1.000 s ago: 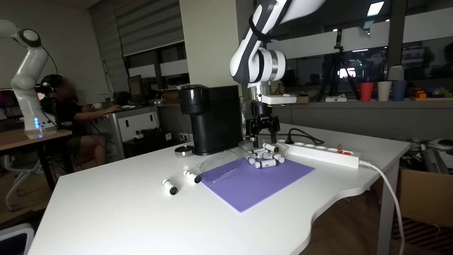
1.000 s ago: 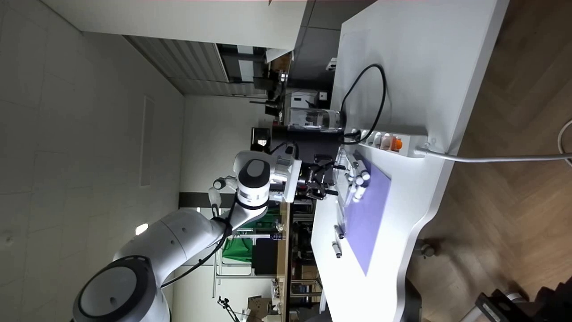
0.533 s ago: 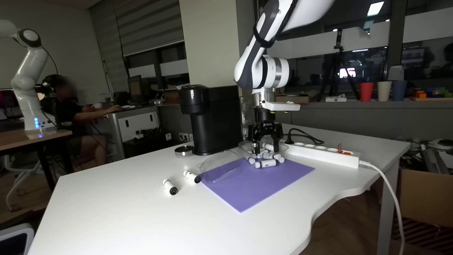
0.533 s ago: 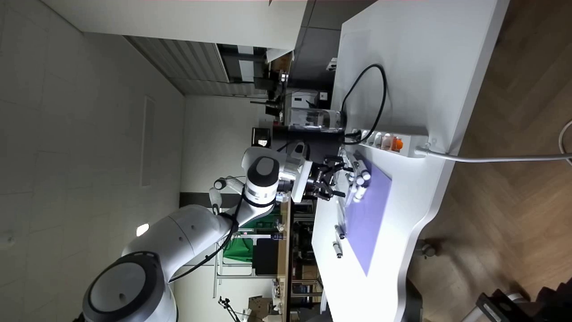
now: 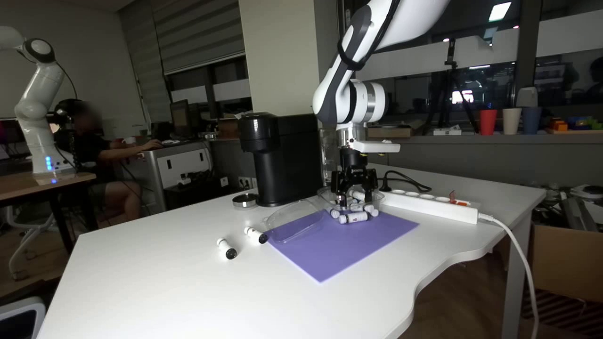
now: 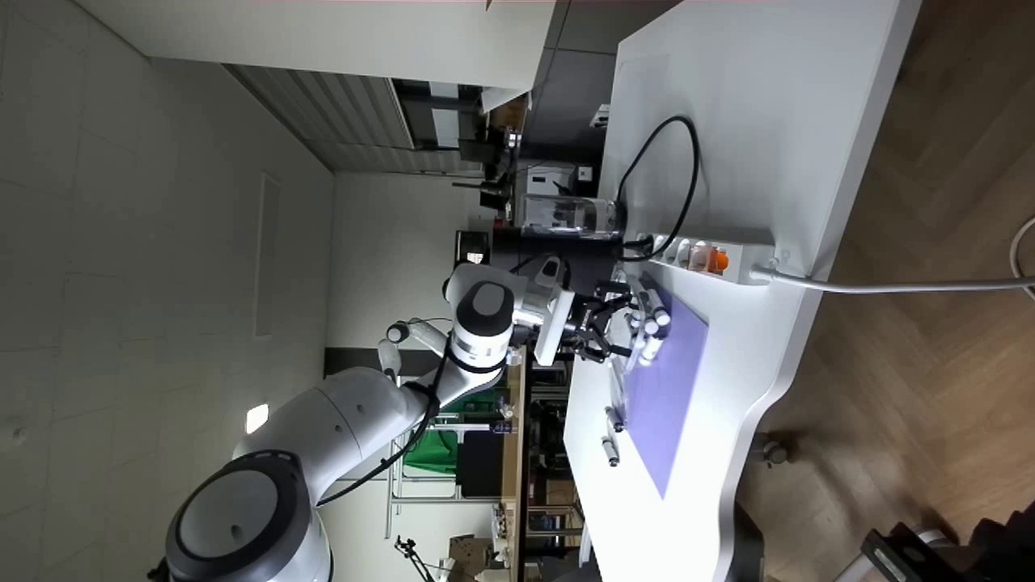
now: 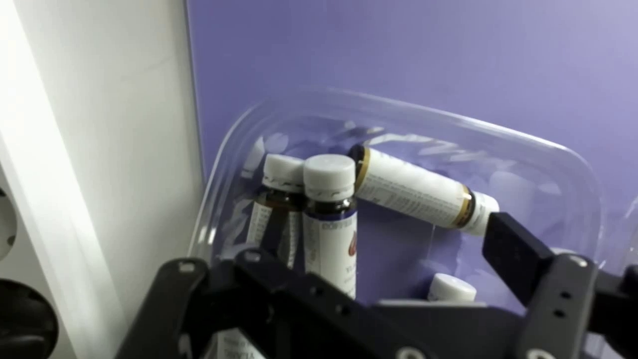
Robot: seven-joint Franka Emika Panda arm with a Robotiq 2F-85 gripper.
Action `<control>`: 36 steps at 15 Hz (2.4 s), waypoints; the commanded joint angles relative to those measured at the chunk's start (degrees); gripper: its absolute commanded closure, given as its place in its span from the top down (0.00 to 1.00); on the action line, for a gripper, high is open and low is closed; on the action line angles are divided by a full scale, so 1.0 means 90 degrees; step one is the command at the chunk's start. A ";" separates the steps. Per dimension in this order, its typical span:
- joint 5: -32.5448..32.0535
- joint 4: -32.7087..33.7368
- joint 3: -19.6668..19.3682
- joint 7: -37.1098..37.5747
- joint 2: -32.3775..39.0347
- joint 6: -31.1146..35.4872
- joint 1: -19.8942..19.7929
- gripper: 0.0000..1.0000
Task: Remove three bottles from the clear container and place them on the left side of the table
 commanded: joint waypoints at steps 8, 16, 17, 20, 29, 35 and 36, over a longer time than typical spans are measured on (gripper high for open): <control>0.0044 0.0374 0.0074 0.0163 0.0194 -0.0207 -0.0047 0.38; 0.0038 0.0238 0.0135 -0.0014 -0.0099 -0.0382 -0.0095 0.07; 0.0024 0.0070 0.0147 -0.0050 -0.0261 -0.0250 -0.0070 0.07; 0.0017 -0.0514 0.0295 -0.0314 -0.0819 0.0219 -0.0012 0.07; -0.0083 -0.2766 0.0782 -0.0147 -0.1787 0.3220 0.0745 0.07; -0.0199 -0.3662 0.1031 -0.0106 -0.2113 0.4231 0.1024 0.07; -0.0218 -0.3747 0.1040 -0.0088 -0.2164 0.4245 0.1040 0.07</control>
